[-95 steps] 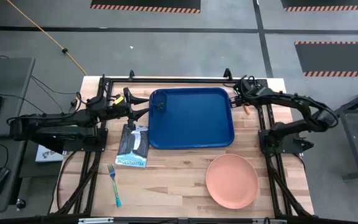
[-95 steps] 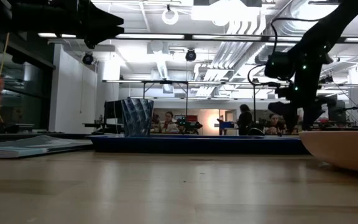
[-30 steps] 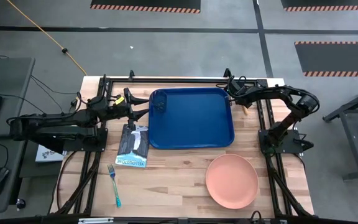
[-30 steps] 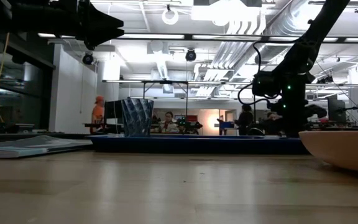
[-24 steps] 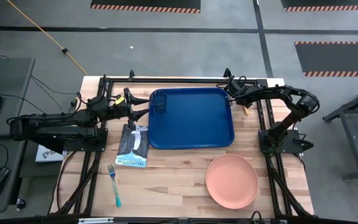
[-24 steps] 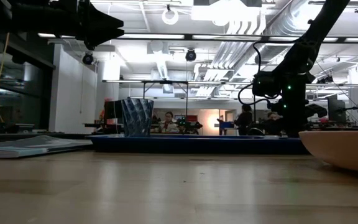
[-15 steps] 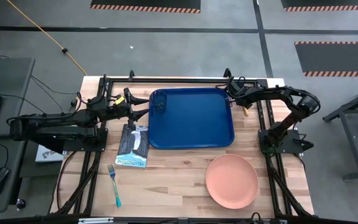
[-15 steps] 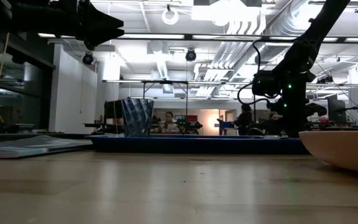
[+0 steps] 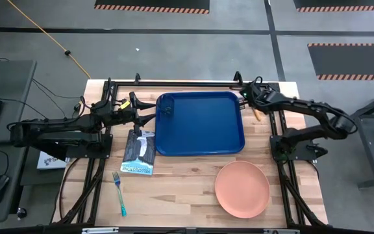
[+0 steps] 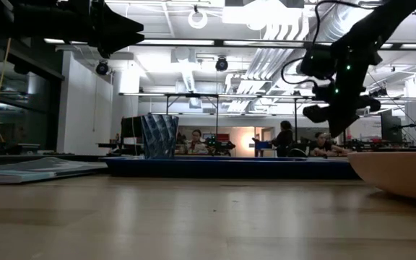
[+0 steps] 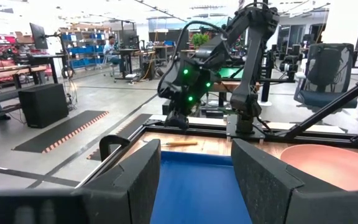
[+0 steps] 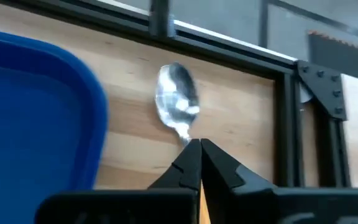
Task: Pick and place plate/cup/fork/spoon on tray
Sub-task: Put the yellow spoon on the right side of the blue tray
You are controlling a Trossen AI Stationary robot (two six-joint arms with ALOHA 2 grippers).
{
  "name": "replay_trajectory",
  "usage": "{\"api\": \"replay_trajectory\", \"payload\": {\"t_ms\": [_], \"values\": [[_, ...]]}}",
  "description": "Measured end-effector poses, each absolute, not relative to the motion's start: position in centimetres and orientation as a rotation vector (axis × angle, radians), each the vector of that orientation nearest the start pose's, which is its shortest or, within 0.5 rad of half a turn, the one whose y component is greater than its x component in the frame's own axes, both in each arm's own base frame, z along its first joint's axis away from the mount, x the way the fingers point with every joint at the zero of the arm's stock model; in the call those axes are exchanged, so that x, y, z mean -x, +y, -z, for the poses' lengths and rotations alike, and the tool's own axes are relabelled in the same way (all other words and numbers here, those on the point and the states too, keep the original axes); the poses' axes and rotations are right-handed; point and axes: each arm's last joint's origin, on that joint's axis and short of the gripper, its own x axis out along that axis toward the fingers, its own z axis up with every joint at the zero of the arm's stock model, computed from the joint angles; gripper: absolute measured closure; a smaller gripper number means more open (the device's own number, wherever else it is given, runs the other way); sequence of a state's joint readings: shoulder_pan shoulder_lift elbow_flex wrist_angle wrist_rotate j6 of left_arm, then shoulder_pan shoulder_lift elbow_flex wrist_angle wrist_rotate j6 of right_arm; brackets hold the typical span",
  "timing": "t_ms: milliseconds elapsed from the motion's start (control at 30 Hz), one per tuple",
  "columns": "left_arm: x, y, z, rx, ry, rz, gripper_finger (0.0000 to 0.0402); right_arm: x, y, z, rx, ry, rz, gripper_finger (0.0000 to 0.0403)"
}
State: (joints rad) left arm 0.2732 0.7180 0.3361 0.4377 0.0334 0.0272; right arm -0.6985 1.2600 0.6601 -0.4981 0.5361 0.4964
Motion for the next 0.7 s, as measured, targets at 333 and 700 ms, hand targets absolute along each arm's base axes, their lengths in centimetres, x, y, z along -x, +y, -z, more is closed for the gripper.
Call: {"api": "replay_trajectory", "payload": {"t_ms": [333,700], "values": [[-16.2,4.4,-24.7,-0.035,-0.052,-0.24,0.0216,-16.3,-16.7,-16.5,-0.569,0.876,1.331,0.0387],[-16.1,4.4,-24.6,-0.035,-0.045,-0.24,0.0216,-15.6,-19.2,-12.9,-0.607,0.99,1.488,0.0225]]}}
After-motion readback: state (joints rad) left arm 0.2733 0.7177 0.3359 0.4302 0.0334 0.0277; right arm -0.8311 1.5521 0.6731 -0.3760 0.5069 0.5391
